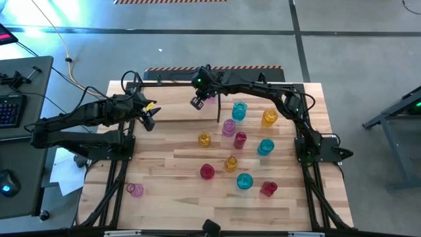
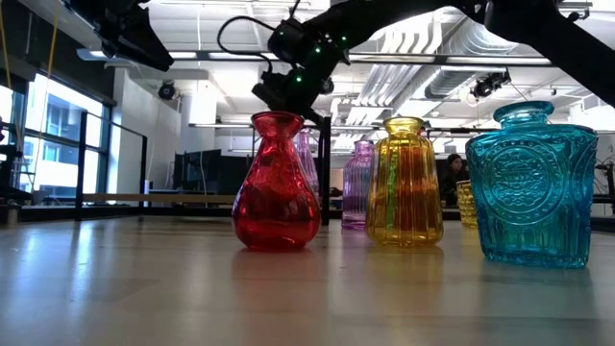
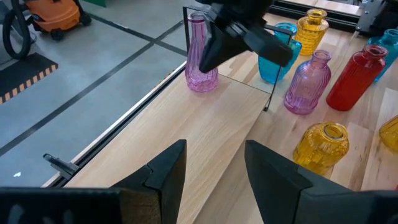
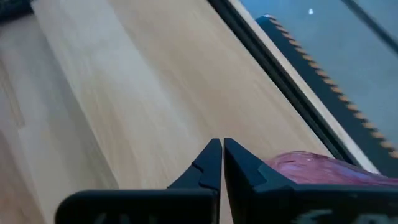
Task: Sort vases onto shelf
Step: Put the top left blue vase on the shelf
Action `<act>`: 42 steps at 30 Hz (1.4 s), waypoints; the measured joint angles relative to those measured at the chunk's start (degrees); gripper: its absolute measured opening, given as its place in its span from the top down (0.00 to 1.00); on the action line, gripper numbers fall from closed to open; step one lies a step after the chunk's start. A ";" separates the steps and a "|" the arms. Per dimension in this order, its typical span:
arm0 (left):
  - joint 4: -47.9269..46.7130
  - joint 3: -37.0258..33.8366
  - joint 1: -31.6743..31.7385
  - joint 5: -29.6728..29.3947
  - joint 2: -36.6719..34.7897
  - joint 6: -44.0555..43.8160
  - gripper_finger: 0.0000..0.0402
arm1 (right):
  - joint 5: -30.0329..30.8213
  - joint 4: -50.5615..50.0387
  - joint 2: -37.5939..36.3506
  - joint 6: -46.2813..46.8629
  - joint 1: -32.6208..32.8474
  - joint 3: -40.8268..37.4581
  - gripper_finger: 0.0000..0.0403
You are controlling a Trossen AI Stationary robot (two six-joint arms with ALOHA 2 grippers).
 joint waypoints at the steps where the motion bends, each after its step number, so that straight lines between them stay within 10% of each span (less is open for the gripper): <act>1: 0.00 0.00 0.00 0.00 0.00 0.00 0.61 | 1.49 -0.51 0.00 -0.95 0.37 0.01 1.00; 17: 0.04 0.00 0.04 -0.03 0.00 -0.59 0.61 | 7.98 -13.22 0.00 -9.99 1.98 0.17 1.00; 42: 0.17 0.00 0.04 -0.76 0.00 -0.55 0.61 | 13.76 -6.84 -2.97 -27.48 6.08 7.13 1.00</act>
